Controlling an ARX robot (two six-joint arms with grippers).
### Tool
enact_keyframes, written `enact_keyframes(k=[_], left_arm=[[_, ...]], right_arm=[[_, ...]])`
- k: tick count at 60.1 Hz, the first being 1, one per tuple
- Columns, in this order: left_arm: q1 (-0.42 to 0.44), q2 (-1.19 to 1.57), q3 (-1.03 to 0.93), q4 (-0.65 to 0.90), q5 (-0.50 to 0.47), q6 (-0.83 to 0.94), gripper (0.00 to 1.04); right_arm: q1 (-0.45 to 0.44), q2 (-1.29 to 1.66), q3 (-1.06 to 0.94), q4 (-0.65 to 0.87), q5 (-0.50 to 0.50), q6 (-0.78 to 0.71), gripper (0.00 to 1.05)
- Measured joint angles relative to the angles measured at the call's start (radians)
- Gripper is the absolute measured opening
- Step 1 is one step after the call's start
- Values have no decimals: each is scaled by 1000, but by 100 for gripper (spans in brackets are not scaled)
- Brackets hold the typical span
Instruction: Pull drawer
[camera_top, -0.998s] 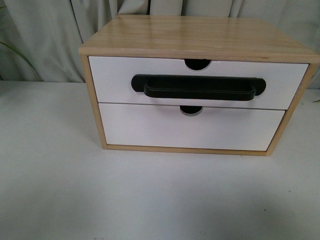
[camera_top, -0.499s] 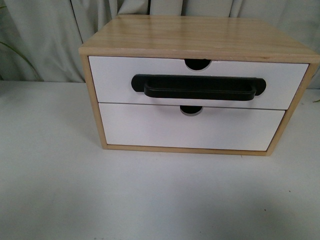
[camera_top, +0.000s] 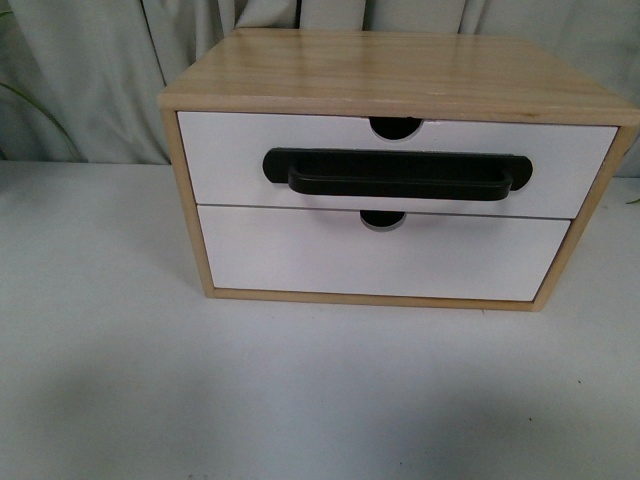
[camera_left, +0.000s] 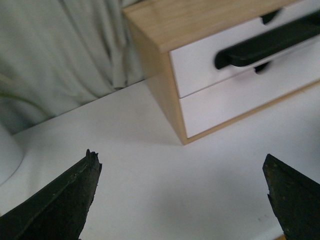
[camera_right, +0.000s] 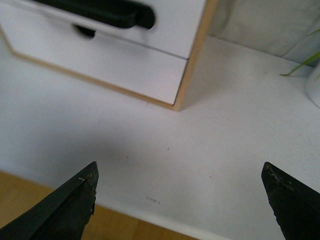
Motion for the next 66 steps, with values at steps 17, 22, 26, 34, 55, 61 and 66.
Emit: enact_keyframes(k=[17, 22, 26, 34, 55, 61, 66], left_arm=[[-71, 426, 294, -205, 282, 574, 98], [-103, 517, 406, -328, 271, 732, 98], [-128, 584, 488, -412, 258, 822, 98], [-188, 706, 654, -567, 233, 965, 98], [-346, 925, 905, -746, 61, 1118, 98], [-376, 964, 940, -746, 37, 1119, 98], [-397, 996, 965, -734, 7, 1118, 98]], right_arm=[[-6, 313, 253, -177, -132, -417, 96], [-9, 360, 307, -230, -151, -496, 96], [-12, 390, 342, -262, -161, -546, 96], [-17, 449, 406, -303, -180, -629, 96], [-25, 612, 498, -296, -215, -763, 96], [-23, 652, 517, -277, -216, -783, 96], [-17, 688, 527, -254, -217, -796, 96]])
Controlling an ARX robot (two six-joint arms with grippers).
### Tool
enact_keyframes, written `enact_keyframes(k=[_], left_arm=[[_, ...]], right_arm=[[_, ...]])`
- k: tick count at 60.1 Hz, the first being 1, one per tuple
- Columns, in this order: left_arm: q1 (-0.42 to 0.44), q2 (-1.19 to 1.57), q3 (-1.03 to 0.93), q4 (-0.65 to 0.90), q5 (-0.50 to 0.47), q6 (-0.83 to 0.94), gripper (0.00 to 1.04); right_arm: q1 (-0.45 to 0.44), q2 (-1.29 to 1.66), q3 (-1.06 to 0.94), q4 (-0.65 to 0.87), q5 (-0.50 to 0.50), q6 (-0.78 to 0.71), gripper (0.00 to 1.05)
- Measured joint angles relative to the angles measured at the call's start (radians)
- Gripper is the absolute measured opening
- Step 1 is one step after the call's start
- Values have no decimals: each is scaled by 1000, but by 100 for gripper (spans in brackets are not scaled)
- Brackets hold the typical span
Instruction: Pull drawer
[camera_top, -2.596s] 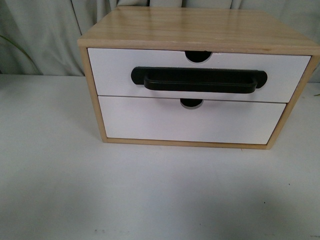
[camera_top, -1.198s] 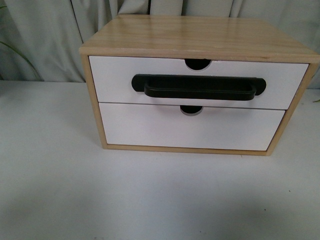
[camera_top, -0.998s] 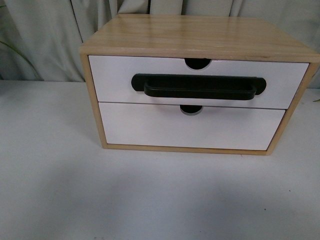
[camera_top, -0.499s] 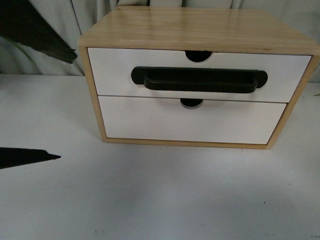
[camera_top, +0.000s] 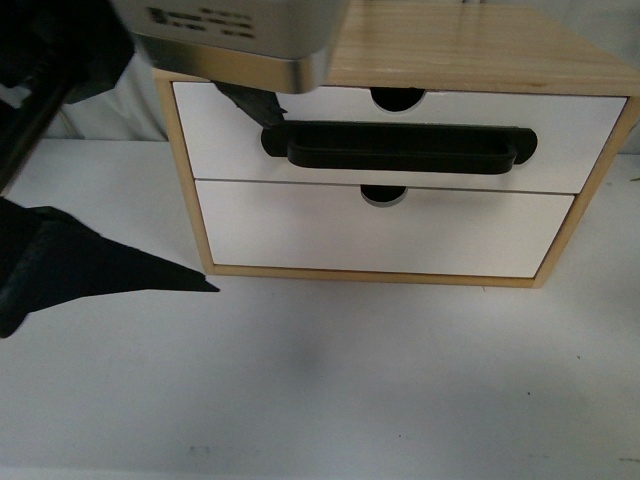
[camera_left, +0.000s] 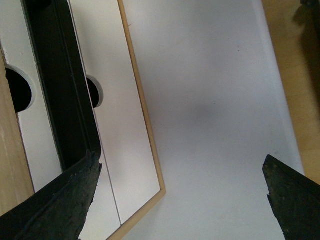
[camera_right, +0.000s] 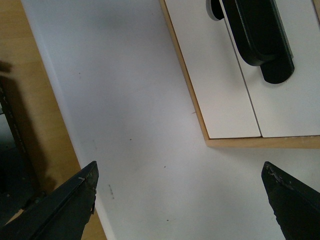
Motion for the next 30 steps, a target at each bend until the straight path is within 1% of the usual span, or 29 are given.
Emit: enact_keyframes(k=[18, 30], left_arm=[[-39, 105, 79, 39, -66, -33, 98], [-44, 167, 120, 57, -93, -38, 98]], right_arm=[[45, 109, 47, 64, -21, -2, 96], [65, 145, 64, 95, -26, 10, 96]])
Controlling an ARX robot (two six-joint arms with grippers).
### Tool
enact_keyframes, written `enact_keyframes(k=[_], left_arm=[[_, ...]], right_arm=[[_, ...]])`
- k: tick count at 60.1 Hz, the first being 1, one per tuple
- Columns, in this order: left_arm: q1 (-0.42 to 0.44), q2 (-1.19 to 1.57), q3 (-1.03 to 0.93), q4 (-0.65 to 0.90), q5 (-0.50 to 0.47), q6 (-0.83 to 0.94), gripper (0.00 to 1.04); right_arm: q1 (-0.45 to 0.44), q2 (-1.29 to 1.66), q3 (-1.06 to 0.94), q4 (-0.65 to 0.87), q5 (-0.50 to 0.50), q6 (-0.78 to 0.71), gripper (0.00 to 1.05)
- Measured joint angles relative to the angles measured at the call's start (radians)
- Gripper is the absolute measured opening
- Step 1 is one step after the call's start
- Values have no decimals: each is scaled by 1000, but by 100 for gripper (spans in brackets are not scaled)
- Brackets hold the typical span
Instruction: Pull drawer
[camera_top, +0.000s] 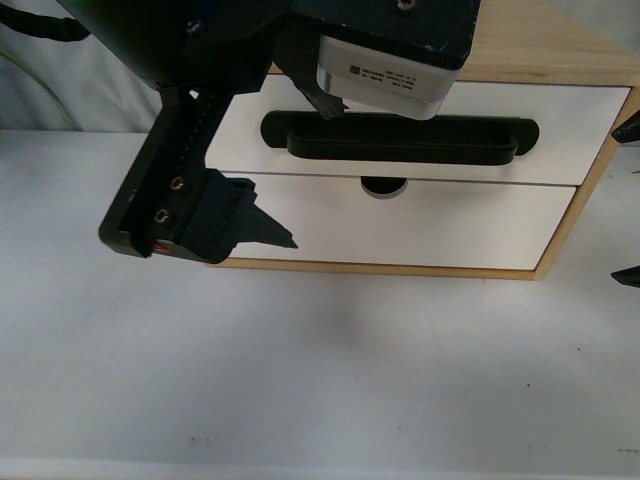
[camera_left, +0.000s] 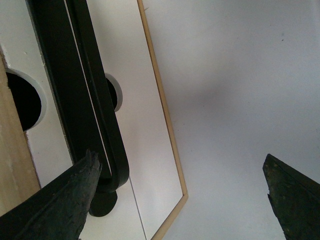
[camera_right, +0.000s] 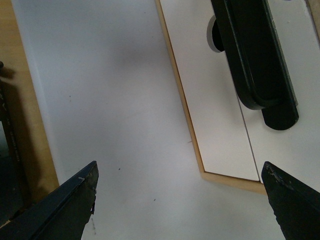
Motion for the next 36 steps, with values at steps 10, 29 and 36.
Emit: enact_keyframes(k=[10, 29, 36], left_arm=[[3, 54, 33, 19, -10, -16, 98], [36, 132, 65, 47, -51, -17, 98], [47, 152, 66, 62, -49, -13, 98]], right_arm=[[21, 23, 26, 29, -7, 23, 96], [55, 90, 70, 84, -8, 51, 96], [59, 128, 74, 127, -17, 70, 96]])
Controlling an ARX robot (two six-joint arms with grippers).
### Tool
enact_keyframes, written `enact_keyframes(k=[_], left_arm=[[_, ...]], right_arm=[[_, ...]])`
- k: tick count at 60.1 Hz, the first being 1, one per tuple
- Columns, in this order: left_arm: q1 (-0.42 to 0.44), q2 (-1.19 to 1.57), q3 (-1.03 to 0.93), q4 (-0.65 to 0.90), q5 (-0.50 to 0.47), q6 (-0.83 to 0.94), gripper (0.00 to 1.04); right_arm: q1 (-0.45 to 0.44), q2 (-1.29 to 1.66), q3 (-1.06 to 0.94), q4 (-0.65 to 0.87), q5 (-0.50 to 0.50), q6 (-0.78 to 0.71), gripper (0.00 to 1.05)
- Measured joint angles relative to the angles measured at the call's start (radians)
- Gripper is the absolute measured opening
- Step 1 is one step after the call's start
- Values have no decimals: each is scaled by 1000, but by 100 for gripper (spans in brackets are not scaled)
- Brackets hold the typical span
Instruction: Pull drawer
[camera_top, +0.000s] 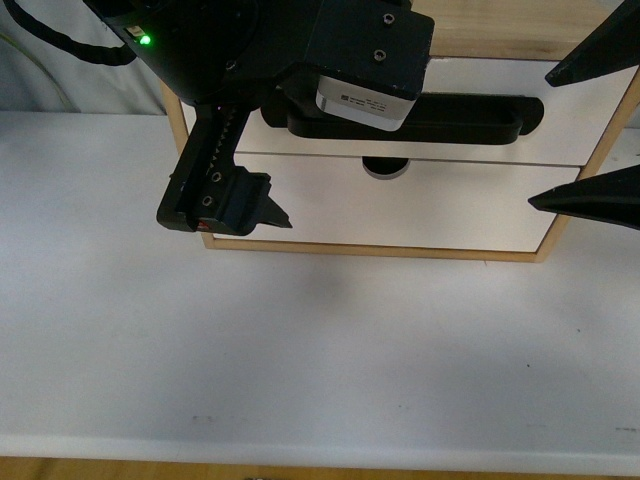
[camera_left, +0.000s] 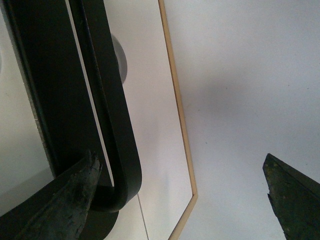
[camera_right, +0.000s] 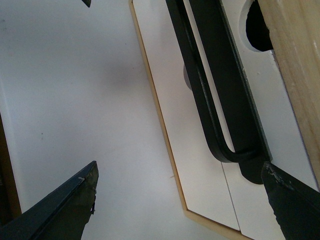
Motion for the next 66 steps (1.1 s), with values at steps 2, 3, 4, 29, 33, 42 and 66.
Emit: enact_keyframes(k=[2, 3, 4, 29, 33, 42, 66], left_arm=[[2, 3, 1, 2, 2, 0, 98], [2, 3, 1, 3, 2, 0, 98], [3, 4, 1, 3, 3, 0, 98], [20, 11, 6, -3, 5, 29, 98], [21, 11, 6, -3, 6, 32, 98], [23, 11, 6, -3, 6, 34, 98], [25, 12, 6, 0, 9, 36, 98]], right_arm=[[0, 10, 2, 7, -4, 5, 96], [0, 16, 3, 11, -4, 7, 96], [0, 20, 4, 16, -4, 9, 96], [20, 116, 33, 103, -14, 68, 96], [27, 123, 34, 112, -15, 76, 96], [42, 147, 54, 124, -15, 87, 96], [71, 222, 76, 156, -14, 113, 96]])
